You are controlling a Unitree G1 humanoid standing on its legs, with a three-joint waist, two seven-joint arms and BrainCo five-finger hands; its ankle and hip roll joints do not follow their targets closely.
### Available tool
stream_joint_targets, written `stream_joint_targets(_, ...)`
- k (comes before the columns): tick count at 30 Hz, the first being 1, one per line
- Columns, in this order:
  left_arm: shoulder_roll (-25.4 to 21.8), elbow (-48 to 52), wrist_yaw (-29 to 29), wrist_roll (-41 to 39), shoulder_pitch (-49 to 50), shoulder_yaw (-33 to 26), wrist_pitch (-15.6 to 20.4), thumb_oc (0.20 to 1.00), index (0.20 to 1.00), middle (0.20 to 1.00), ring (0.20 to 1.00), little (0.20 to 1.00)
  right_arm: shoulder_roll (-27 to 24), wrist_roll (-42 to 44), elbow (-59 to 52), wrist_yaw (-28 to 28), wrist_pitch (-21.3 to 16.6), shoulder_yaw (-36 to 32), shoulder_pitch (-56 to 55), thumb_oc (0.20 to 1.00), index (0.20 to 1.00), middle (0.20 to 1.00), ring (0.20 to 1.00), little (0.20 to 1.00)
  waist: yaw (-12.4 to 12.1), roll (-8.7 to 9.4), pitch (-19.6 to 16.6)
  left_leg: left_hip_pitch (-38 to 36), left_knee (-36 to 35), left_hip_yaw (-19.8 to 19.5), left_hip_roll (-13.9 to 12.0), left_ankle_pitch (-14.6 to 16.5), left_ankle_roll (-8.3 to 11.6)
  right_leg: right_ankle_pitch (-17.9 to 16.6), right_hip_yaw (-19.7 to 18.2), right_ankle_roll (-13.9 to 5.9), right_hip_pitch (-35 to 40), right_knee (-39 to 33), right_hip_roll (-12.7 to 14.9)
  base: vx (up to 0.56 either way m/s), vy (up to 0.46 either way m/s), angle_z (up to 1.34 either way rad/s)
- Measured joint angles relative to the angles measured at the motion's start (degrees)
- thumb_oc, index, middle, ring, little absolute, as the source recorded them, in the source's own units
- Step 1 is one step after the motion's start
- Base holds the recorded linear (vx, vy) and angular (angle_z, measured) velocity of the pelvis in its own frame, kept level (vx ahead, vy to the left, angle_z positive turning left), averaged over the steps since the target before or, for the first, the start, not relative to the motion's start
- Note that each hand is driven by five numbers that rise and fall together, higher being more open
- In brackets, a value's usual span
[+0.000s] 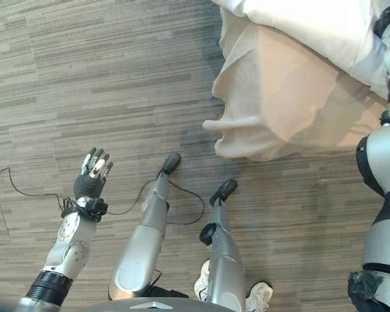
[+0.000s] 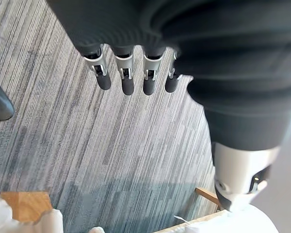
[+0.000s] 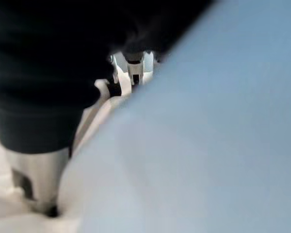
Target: Making the bed.
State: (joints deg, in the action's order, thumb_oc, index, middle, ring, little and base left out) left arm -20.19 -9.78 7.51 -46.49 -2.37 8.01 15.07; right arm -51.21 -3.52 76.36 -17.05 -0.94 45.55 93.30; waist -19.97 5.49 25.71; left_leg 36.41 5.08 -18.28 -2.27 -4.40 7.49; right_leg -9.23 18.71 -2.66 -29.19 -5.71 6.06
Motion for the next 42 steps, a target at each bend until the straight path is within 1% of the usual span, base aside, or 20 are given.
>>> stream_joint_targets(5,0.0,-0.34,0.07,-0.01,-0.36,-0.81,0.3,1.0,1.0,1.0,1.0,1.0,0.86,-3.29,-10.29,1.13,-0.91,-0.3,-11.77,0.2,0.2,0.2,0.2,0.2,0.9,0.29,-0.37,-5.23,-1.2,0.55,0.06,0.04,0.0,0.32,-0.41,-0.37,4.56,-0.01,0.36,0.04,0.024,-0.03)
stream_joint_targets(7,0.26,-0.98,0.13,0.0,-0.21,-1.83,0.71,1.0,1.0,1.0,1.0,1.0,2.19,-5.66,-17.69,1.24,-1.04,-2.21,-19.85,0.2,0.2,0.2,0.2,0.2,1.81,1.4,-2.78,-6.16,-1.53,0.94,0.07,0.09,0.01,0.53,-0.66,-0.6,5.14,-0.02,0.47,0.05,0.048,-0.04)
stream_joint_targets(9,0.6,-2.8,0.19,-0.02,0.08,-3.21,1.01,1.0,1.0,1.0,1.0,1.0,2.8,-8.54,-33.84,1.89,0.2,-5.44,-31.62,0.2,0.2,0.2,0.2,0.2,3.37,2.38,-4.07,-8.4,-2.03,1.31,0.18,0.09,0.01,0.62,-1.08,-0.73,7.01,-0.01,0.36,0.09,0.046,-0.08)
stream_joint_targets(10,1.66,-4.21,0.38,-0.07,1.07,-4.94,0.98,1.0,1.0,1.0,1.0,1.0,5.75,-12.22,-42.51,3.53,-1.15,-10.48,-42.65,0.2,0.2,0.2,0.2,0.2,4.18,3.28,-4.76,-11.39,-2.58,2.22,0.18,0.46,0.0,0.97,-1.8,-0.99,9.49,-0.03,0.67,0.08,0.03,-0.18)
stream_joint_targets(12,2.38,-4.69,0.57,-0.07,2.97,-4.88,1.0,1.0,1.0,1.0,1.0,1.0,10.51,-14.16,-43.97,5.13,-3.57,-12.38,-50.49,0.2,0.2,0.2,0.2,0.2,5.85,3.36,-6.78,-13.19,-2.95,2.6,0.43,0.9,0.02,1.67,-1.97,-1.74,11.08,-0.03,1.01,0.08,0.057,-0.06)
stream_joint_targets(14,3.63,-4.68,0.29,-0.23,5.21,-5.25,0.92,1.0,1.0,1.0,1.0,1.0,18.18,-14.65,-46.44,7.72,-7.83,-22.86,-68.32,0.2,0.2,0.2,0.2,0.2,7.24,3.54,-10.46,-15.24,-2.99,2.96,0.82,1.57,-0.53,2.69,-1.92,-2.48,13.13,-0.02,1.79,0.11,0.058,0.07)
stream_joint_targets(15,3.67,-5.62,0.09,-0.63,6.87,-6.12,1.08,1.0,1.0,1.0,1.0,1.0,21.5,-14.61,-44.26,10.5,-8.82,-22.3,-78.58,0.2,0.2,0.2,0.2,0.2,8.19,3.45,-12.47,-16.96,-3.01,3.06,1.21,2.34,-0.29,3.25,-1.78,-2.97,14.98,-0.04,2.06,0.13,0.053,0.08)
stream_joint_targets(19,4.33,-6.57,-0.1,-0.74,8.43,-6.8,1.07,1.0,1.0,1.0,1.0,1.0,35.55,-11.5,-24.81,10.57,-10.55,-32.51,-85.04,0.2,0.2,0.2,0.2,0.2,9.23,2.28,-13.61,-19.77,-3.04,2.71,1.66,2.81,-1.02,3.81,-1.33,-3.29,18.21,-0.06,3.01,0.08,0.042,0.09)
stream_joint_targets(22,5.18,-8.01,-0.71,-2.4,8.23,-6.78,1.02,1.0,1.0,1.0,1.0,1.0,38.74,-7.92,-11.89,9.96,-10.47,-36.24,-79.1,1.0,1.0,1.0,1.0,1.0,9.72,0.99,-15.05,-20.77,-3.07,2.57,2.62,2.61,-1.68,3.76,-1.18,-3.71,19.06,-0.05,3.86,0.08,0.052,0.07)
stream_joint_targets(25,5.27,-8.21,-0.67,-3.61,9.05,-7.74,0.74,1.0,1.0,1.0,1.0,1.0,37.81,-2.87,-7.84,10.05,-9.66,-36.69,-78.55,1.0,1.0,1.0,1.0,1.0,9.75,1.22,-15.41,-22.14,-3.75,3.62,2.99,2.44,-2.62,3.57,-2.14,-3.68,19.61,-0.05,4.23,0.07,0.025,-0.13)
stream_joint_targets(28,4.76,-7.74,-1.69,-4.48,8.6,-7.89,0.56,1.0,1.0,1.0,1.0,1.0,35.35,-1.96,3.48,12.77,-3.2,-38.92,-82.11,1.0,1.0,1.0,1.0,1.0,9.92,1.53,-16.17,-25.23,-4.7,4.25,3.06,3.02,-3.51,4.09,-2.56,-4.0,22.19,-0.05,4.46,0.09,-0.002,-0.07)
stream_joint_targets(31,3.93,-6.92,-2.46,-4.46,8.56,-8.89,0.48,1.0,1.0,1.0,1.0,1.0,29.65,0.53,8.19,14.6,-0.21,-46.19,-89.03,1.0,1.0,1.0,1.0,1.0,10.91,1.71,-16.75,-25.96,-5.24,4.71,3.03,3.09,-3.66,4.32,-2.96,-4.08,22.46,-0.03,4.5,0.03,-0.003,-0.11)
stream_joint_targets(32,3.5,-6.69,-2.74,-4.42,9.21,-9.86,0.46,1.0,1.0,1.0,1.0,1.0,24.02,2.72,9.59,14.54,1.72,-51.14,-90.78,1.0,1.0,1.0,1.0,1.0,12.36,1.63,-16.84,-26.33,-5.41,5.17,3.01,3.13,-3.73,4.28,-3.54,-4.07,22.46,-0.03,4.48,-0.02,-0.003,-0.24)
stream_joint_targets(34,3.05,-6.79,-2.77,-4.37,9.47,-10.51,0.41,1.0,1.0,1.0,1.0,1.0,17.69,4.58,9.02,13.15,2.06,-52.43,-92.49,1.0,1.0,1.0,1.0,1.0,13.46,1.63,-16.85,-26.55,-5.92,5.88,2.67,3.13,-3.74,4.28,-3.86,-4.07,22.46,-0.04,4.3,-0.02,-0.005,-0.25)
stream_joint_targets(35,2.59,-6.75,-2.74,-4.32,9.37,-10.95,0.5,1.0,1.0,1.0,1.0,1.0,10.99,6.17,5.98,11.9,2.08,-53.71,-93.3,1.0,1.0,1.0,1.0,1.0,14.55,1.78,-16.94,-26.63,-5.96,6.54,2.49,3.13,-3.73,4.28,-4.7,-4.05,22.12,-0.06,3.89,-0.04,-0.007,-0.22)
stream_joint_targets(38,2.82,-6.71,-2.67,-4.32,9.28,-11.14,0.52,1.0,1.0,1.0,1.0,1.0,5.05,8.52,-2.07,9.58,0.44,-55.98,-93.8,1.0,1.0,1.0,1.0,1.0,15.31,2.17,-17.21,-26.59,-6.04,7.63,1.51,3.12,-3.72,4.27,-5.91,-3.93,20.92,-0.07,3.09,-0.03,0.005,-0.26)
stream_joint_targets(39,3.37,-6.52,-2.58,-4.36,9.79,-11.63,0.65,1.0,1.0,1.0,1.0,1.0,4.91,9.87,-10.34,9.23,0.72,-57.44,-95.26,1.0,1.0,1.0,1.0,1.0,15.63,2.47,-17.42,-26.49,-6.02,8.1,1.23,3.11,-3.71,4.13,-6.56,-3.74,20.46,-0.07,2.68,-0.06,0.007,-0.27)
stream_joint_targets(40,4.06,-6.35,-1.98,-4.42,11.36,-12.48,0.46,1.0,1.0,1.0,1.0,1.0,5.6,11.13,-24.57,8.76,-1.82,-57.42,-97.35,1.0,1.0,1.0,1.0,1.0,16.87,2.45,-17.37,-26.51,-6.03,8.53,0.6,3.11,-3.69,3.69,-6.79,-3.05,20.2,-0.1,2.21,-0.07,0.009,-0.23)
stream_joint_targets(41,4.67,-5.83,-1.83,-4.47,11.35,-12.55,0.37,1.0,1.0,1.0,1.0,1.0,6.45,11.69,-33.64,8.76,-0.71,-58.98,-99.62,0.432,0.432,0.432,0.432,0.432,17.21,2.43,-17.36,-26.33,-6.02,8.75,0.46,3.11,-3.68,3.7,-7.34,-3.0,19.77,-0.16,1.72,-0.09,0.001,-0.21)
stream_joint_targets(42,5.8,-3.9,-1.49,-4.47,12.24,-13.94,0.55,1.0,1.0,1.0,1.0,1.0,7.17,12.62,-46.89,8.81,-0.48,-60.07,-103.01,0.2,0.2,0.2,0.2,0.2,17.32,1.96,-17.37,-25.64,-6.03,9.11,0.29,3.03,-3.55,3.7,-7.7,-3.01,18.84,-0.22,1.53,-0.05,-0.009,-0.19)
